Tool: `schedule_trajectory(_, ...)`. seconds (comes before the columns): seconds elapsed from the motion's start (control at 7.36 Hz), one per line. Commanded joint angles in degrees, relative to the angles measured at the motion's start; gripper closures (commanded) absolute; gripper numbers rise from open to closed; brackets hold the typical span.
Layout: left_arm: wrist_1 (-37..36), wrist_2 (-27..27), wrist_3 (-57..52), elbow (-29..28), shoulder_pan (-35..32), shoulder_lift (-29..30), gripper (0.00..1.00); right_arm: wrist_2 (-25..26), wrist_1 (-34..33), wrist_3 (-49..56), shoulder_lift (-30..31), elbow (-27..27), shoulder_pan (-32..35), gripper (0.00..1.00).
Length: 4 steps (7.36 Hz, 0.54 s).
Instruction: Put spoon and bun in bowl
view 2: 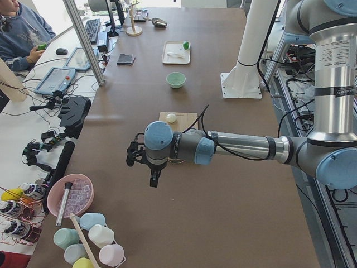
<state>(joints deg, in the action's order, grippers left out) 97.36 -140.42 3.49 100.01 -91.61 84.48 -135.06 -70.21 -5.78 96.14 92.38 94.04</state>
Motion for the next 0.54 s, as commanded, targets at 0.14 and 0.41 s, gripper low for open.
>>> schedule_trajectory(0.14,1.2,2.2,-1.2,0.1,-0.5,-0.4,0.01,0.0,0.0,0.0,-0.1,0.2,0.0,0.00)
schedule_trajectory(0.41,1.2,2.2,-1.2,-0.3,-0.5,-0.3,0.01,-0.1,0.0,0.0,-0.1,0.2,-0.1,0.00)
